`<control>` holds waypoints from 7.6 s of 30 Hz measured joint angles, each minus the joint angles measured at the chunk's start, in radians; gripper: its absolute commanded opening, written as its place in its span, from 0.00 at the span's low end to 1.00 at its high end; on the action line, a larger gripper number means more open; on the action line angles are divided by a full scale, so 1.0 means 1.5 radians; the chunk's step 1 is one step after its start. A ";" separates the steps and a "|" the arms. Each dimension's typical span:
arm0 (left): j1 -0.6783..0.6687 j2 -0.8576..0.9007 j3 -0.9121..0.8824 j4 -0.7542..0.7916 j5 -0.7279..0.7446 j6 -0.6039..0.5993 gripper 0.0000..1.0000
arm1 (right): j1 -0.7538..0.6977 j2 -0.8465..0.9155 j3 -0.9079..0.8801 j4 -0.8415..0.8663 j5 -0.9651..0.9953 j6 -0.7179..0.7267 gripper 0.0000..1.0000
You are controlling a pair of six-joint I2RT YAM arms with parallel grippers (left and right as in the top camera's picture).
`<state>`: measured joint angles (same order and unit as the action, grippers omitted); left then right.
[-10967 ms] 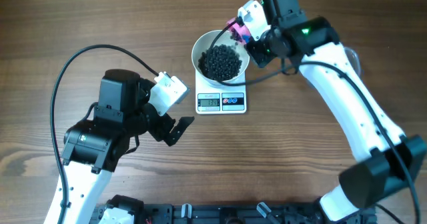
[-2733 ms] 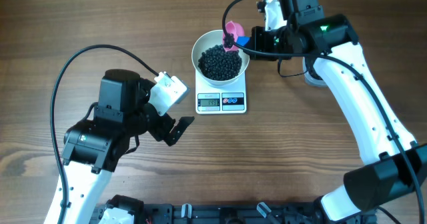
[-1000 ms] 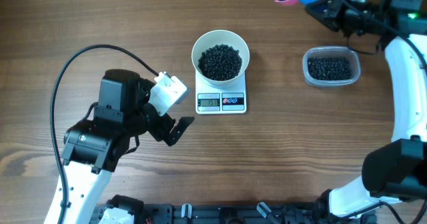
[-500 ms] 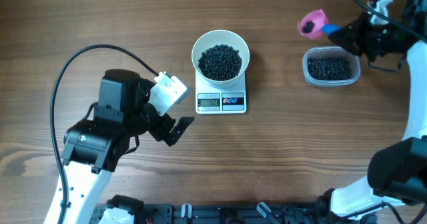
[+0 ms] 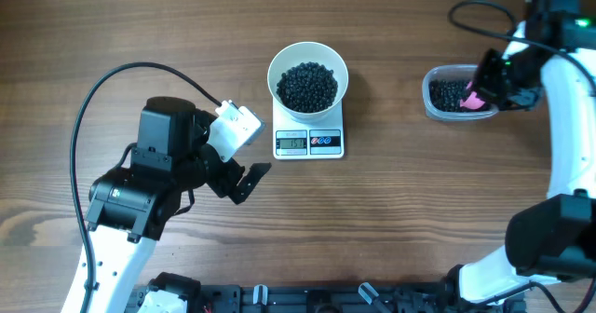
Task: Scoop item into bowl and weigh 150g on scale
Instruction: 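Move the scoop back to the bean tub and dip it in, then lower the scoop onto the table beside the tub and release it, then regrasp the pink scoop by its blue handle with the right gripper, then dip the scoop into the bean tub and fill it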
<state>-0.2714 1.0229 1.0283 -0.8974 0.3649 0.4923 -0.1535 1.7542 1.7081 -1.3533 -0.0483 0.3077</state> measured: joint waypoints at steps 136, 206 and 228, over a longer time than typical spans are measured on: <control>0.000 0.000 0.000 0.000 0.000 0.000 1.00 | 0.156 -0.619 -0.792 0.901 -0.031 0.654 0.99; 0.000 0.000 0.000 0.001 0.000 0.000 1.00 | 0.002 -0.106 -0.341 0.368 -0.290 0.126 0.04; 0.000 0.001 0.000 0.000 0.000 0.000 1.00 | -0.065 -0.316 -0.337 0.263 -0.279 0.410 1.00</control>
<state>-0.2718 1.0241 1.0283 -0.8978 0.3649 0.4923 -0.2508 1.2800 1.2022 -0.9581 -0.4671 0.9234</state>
